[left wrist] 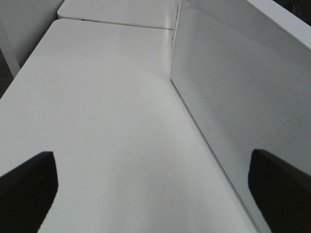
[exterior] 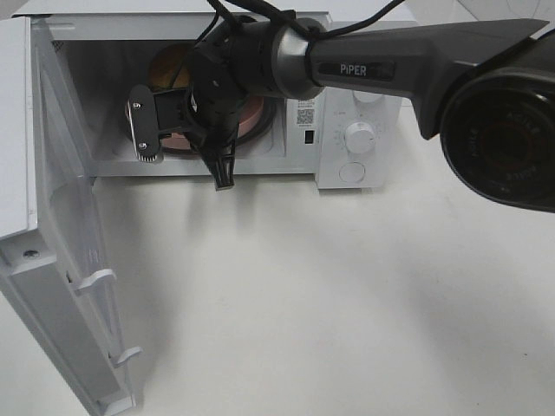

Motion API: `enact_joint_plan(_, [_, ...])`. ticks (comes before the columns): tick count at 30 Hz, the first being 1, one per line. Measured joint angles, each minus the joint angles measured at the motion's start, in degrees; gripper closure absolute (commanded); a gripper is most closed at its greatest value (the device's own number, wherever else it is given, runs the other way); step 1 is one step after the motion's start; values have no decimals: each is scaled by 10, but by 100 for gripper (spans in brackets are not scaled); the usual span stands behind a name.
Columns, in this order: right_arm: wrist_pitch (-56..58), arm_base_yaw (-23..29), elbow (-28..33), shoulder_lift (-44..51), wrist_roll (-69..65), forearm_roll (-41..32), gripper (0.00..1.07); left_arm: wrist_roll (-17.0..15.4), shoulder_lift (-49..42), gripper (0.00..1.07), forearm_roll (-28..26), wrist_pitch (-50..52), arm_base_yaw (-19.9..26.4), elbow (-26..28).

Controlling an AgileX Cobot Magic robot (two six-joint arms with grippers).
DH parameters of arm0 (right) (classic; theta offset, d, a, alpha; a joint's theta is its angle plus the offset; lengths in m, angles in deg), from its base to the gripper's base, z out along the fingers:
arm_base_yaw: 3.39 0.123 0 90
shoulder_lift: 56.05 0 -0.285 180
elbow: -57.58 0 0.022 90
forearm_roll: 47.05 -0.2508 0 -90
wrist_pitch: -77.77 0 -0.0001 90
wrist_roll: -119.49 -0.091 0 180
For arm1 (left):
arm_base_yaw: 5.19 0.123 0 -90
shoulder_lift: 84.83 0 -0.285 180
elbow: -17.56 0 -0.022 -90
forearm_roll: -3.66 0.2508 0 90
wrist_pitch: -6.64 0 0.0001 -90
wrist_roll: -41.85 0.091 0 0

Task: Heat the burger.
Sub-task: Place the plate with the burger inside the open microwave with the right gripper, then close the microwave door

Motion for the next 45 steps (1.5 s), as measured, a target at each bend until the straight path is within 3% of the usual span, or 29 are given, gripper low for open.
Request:
enact_joint_plan(6, [-11,0,-4,0,-1,5,68,0,0,7,0,0,0,0])
enact_joint_plan(23, [17,0,-4,0,-5,6,66,0,0,7,0,0,0,0])
enact_joint_plan(29, [13,0,3,7,-6,6,53,0,0,7,0,0,0,0])
enact_joint_plan(30, [3,0,18,17,-7,3,48,0,0,7,0,0,0,0])
enact_joint_plan(33, [-4,0,26,20,-7,1,44,0,0,7,0,0,0,0])
enact_joint_plan(35, [-30,0,63,37,-9,-5,32,0,0,7,0,0,0,0])
enact_joint_plan(38, [-53,0,95,52,-9,-7,27,0,0,7,0,0,0,0])
enact_joint_plan(45, [-92,0,158,89,-9,-7,29,0,0,7,0,0,0,0])
